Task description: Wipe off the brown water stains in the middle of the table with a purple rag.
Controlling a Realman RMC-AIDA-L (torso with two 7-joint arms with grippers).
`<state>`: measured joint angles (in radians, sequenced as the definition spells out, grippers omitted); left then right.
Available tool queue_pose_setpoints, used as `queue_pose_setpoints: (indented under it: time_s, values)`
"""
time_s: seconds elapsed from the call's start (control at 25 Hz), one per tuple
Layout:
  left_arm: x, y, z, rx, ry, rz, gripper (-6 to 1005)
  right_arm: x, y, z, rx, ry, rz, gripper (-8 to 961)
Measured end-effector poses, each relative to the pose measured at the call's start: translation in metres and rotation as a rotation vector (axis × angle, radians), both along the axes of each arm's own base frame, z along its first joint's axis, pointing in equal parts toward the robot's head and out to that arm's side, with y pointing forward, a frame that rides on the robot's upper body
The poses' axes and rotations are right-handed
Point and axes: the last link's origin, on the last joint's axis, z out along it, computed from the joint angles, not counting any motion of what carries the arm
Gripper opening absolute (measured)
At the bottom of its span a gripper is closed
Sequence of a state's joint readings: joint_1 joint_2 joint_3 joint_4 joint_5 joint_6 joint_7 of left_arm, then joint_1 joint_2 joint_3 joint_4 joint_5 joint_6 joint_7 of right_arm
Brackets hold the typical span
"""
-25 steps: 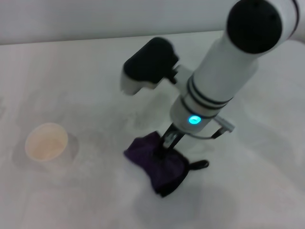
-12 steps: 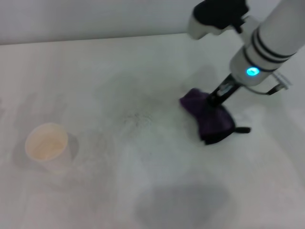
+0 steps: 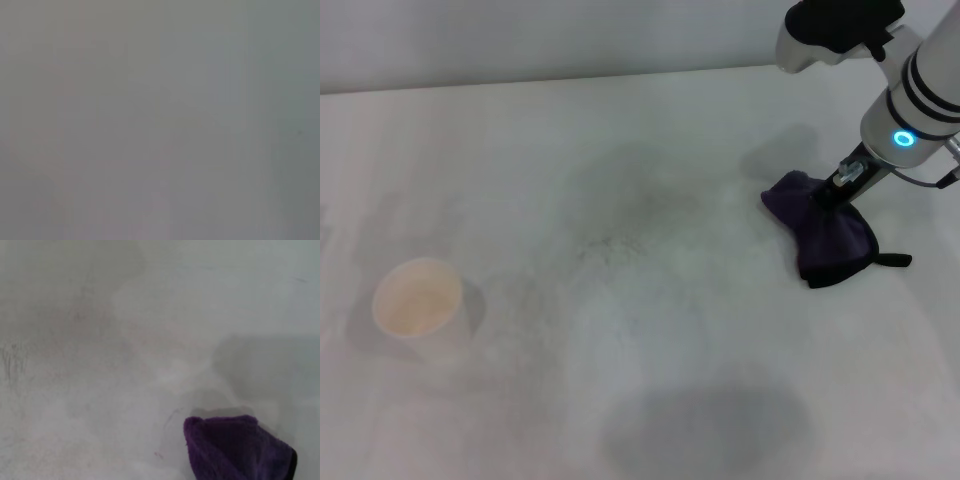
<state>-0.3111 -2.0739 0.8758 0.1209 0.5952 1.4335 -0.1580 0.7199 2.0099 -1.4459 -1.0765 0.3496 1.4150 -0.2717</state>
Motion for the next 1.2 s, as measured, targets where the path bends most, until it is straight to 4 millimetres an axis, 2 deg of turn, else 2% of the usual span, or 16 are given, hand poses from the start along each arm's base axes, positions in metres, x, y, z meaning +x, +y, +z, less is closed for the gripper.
queue_pose_setpoints:
  time_s: [0.28,0.52,0.6,0.92,1.04,1.2]
  values:
    - [0.001,0.002,0.001,0.001,0.002,-0.006,890,0.004,0.000,-0.001,0.019,0.015,-0.025,102]
    - [0.000,0.004,0.000,-0.007,0.005,0.008,890,0.016,0.009,0.017,0.093,0.074,-0.020,106]
    - [-0.001,0.005,0.000,-0.008,0.004,0.013,890,0.019,0.013,0.026,0.130,0.114,0.002,335]
    - [-0.001,0.005,-0.001,0.000,-0.003,0.021,890,0.043,0.026,0.064,0.334,0.364,0.191,393]
    - [0.000,0.007,0.000,0.010,0.015,0.026,890,0.055,0.025,0.079,0.441,0.418,0.275,394]
    - [-0.001,0.009,0.005,0.058,0.011,0.047,890,0.077,0.021,0.087,0.605,0.508,0.367,395]
